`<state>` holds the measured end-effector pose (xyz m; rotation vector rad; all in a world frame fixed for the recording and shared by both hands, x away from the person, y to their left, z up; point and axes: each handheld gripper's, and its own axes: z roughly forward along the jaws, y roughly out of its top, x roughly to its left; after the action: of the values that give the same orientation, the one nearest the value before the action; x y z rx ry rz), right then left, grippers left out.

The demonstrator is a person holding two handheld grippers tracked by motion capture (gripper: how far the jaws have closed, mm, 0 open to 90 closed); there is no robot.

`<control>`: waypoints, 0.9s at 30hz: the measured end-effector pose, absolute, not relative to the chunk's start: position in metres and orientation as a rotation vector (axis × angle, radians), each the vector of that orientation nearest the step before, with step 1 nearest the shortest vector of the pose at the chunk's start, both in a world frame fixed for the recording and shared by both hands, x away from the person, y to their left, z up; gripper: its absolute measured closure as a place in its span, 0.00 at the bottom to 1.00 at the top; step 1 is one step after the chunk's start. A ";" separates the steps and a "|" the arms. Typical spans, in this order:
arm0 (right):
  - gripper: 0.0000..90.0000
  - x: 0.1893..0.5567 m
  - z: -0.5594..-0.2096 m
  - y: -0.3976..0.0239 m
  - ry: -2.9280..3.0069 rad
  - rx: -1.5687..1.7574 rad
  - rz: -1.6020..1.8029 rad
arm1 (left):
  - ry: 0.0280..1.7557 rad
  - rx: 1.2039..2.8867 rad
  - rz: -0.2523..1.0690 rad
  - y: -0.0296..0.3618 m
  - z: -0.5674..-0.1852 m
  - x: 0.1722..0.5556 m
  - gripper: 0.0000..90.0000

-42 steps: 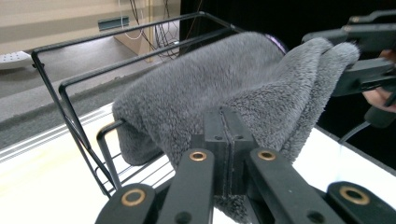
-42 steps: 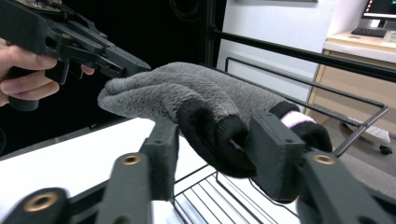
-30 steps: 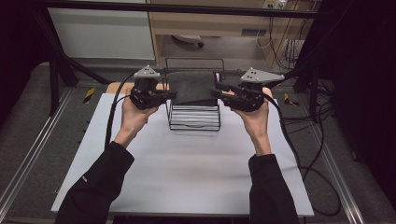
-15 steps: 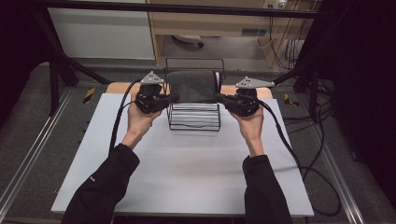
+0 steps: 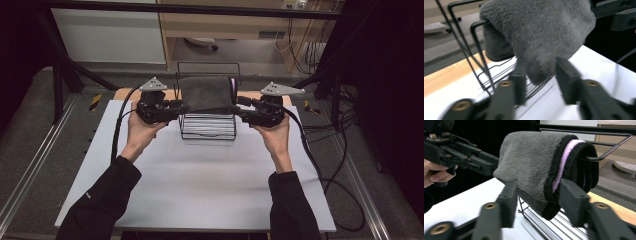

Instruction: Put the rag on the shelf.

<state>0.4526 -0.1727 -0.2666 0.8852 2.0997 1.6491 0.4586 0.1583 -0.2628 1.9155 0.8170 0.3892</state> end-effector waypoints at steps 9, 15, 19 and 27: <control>0.17 0.441 -0.263 -0.176 2.113 0.896 1.629 | 0.844 1.969 0.426 0.175 -0.275 0.444 0.26; 0.08 0.434 -0.269 -0.175 2.155 0.881 1.616 | 0.852 1.981 0.431 0.186 -0.290 0.432 0.18; 0.05 0.431 -0.281 -0.178 2.173 0.903 1.601 | 0.853 1.987 0.436 0.193 -0.307 0.422 0.16; 0.01 0.421 -0.312 -0.182 2.209 0.937 1.599 | 0.905 1.994 0.422 0.208 -0.346 0.405 0.09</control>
<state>0.4212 -0.1820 -0.3117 0.9373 2.2088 1.5990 0.4053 0.2084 -0.3459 1.9941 0.9048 0.4218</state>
